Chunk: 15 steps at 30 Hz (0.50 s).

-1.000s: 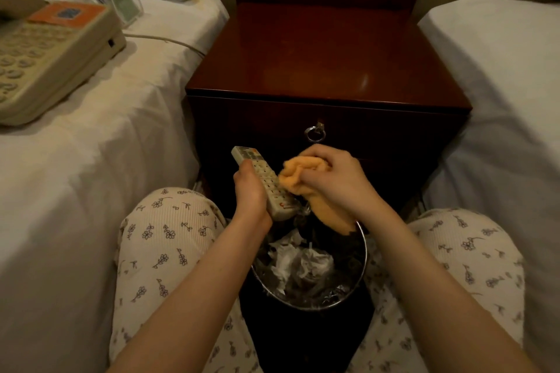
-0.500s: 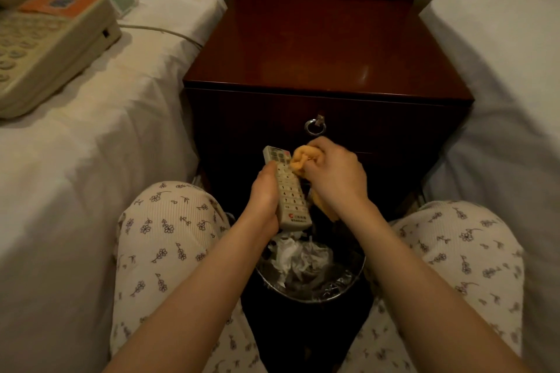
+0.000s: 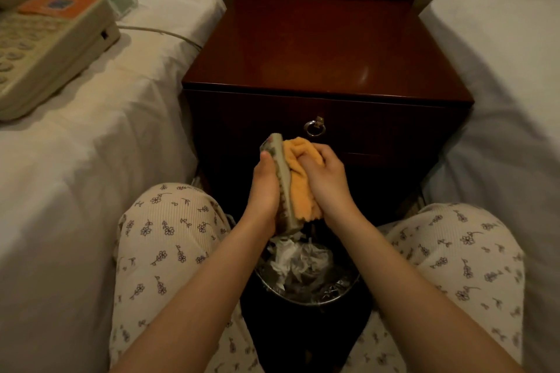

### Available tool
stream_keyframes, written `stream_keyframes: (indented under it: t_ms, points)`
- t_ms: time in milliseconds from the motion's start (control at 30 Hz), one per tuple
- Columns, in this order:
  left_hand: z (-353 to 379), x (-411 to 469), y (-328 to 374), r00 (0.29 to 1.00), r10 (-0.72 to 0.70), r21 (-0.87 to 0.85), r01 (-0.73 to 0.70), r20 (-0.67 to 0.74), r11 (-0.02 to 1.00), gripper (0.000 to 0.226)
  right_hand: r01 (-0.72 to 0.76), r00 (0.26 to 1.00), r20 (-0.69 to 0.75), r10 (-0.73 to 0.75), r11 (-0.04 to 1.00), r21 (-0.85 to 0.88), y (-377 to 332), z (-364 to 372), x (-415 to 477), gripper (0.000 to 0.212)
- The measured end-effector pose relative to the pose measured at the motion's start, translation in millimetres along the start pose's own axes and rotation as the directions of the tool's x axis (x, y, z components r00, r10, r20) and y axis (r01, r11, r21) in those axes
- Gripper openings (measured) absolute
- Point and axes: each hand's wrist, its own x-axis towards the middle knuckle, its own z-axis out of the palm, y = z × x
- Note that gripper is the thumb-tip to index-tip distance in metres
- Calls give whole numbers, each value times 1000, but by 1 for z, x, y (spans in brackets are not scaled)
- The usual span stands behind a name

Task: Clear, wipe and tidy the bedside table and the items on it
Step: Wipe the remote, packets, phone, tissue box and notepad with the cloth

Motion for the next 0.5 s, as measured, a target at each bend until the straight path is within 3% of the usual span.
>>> stream_keyframes:
  t_ms: [133, 233, 367, 500]
  points:
    - [2, 0, 3, 991, 121, 81, -115, -64, 990, 57, 108, 991, 68, -111, 993, 54, -1, 3, -8, 17]
    - [1, 0, 3, 991, 124, 128, -128, 42, 983, 53, 209, 978, 12, -210, 978, 27, -2, 2, -10, 17]
    - [4, -5, 3, 981, 94, -93, -79, 168, 993, 39, 446, 893, 54, -446, 868, -217, 1, 3, -9, 28]
    - [0, -6, 1, 972, 46, -183, -4, 229, 983, 46, 453, 887, 93, -452, 813, -367, 1, -1, -5, 31]
